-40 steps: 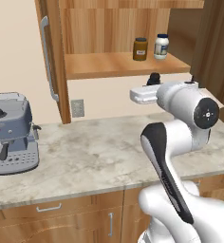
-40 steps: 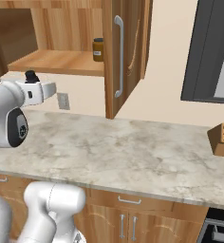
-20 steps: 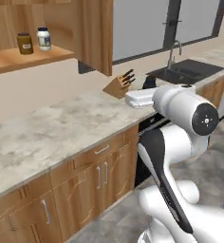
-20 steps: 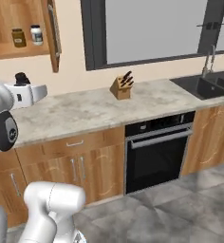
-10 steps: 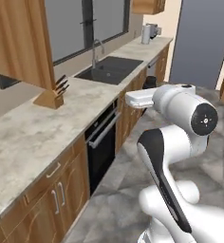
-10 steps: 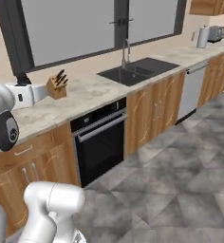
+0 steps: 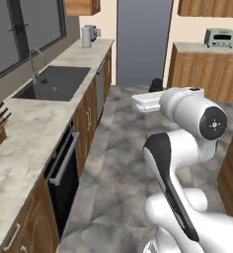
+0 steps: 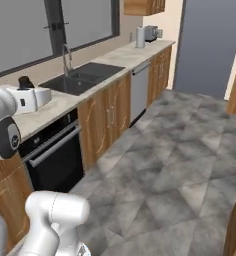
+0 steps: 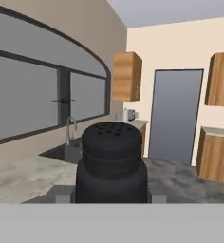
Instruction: Collect the turmeric, mayonnaise, and shaker from the cabinet and place them next to the stove.
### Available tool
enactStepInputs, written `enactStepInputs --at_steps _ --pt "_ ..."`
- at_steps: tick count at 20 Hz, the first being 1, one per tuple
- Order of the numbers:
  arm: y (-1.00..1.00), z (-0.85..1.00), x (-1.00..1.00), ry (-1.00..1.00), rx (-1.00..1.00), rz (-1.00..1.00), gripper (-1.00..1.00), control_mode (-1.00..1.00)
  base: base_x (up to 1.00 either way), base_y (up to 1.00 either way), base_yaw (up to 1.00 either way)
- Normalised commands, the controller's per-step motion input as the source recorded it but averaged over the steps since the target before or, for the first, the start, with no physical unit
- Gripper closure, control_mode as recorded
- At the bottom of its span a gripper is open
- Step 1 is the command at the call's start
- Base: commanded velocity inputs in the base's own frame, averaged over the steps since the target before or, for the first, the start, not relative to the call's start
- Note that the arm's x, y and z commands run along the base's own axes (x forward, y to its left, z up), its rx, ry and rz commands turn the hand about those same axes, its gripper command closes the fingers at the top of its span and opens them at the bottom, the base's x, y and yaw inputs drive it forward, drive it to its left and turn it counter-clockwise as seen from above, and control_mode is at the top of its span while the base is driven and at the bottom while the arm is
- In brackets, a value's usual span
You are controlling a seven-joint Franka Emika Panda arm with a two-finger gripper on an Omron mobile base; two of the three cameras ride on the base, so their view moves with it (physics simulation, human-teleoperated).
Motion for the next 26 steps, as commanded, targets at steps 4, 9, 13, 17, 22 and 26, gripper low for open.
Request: enactStepInputs --at_steps 4,9,13,17,22,26 --pt "0.00 0.00 0.00 0.00 0.00 0.00 1.00 1.00 0.65 0.33 -0.52" --pt "0.00 0.00 0.00 0.00 0.00 0.00 1.00 1.00 0.50 0.43 -0.54" --pt "0.00 0.00 0.00 0.00 0.00 0.00 1.00 1.00 0.64 0.47 -0.52" --pt "0.00 0.00 0.00 0.00 0.00 0.00 1.00 1.00 0.92 0.15 -0.45" --pt "0.00 0.00 0.00 0.00 0.00 0.00 1.00 1.00 1.00 0.00 -0.36" --pt "0.00 0.00 0.00 0.00 0.00 0.00 1.00 1.00 1.00 0.09 -0.37"
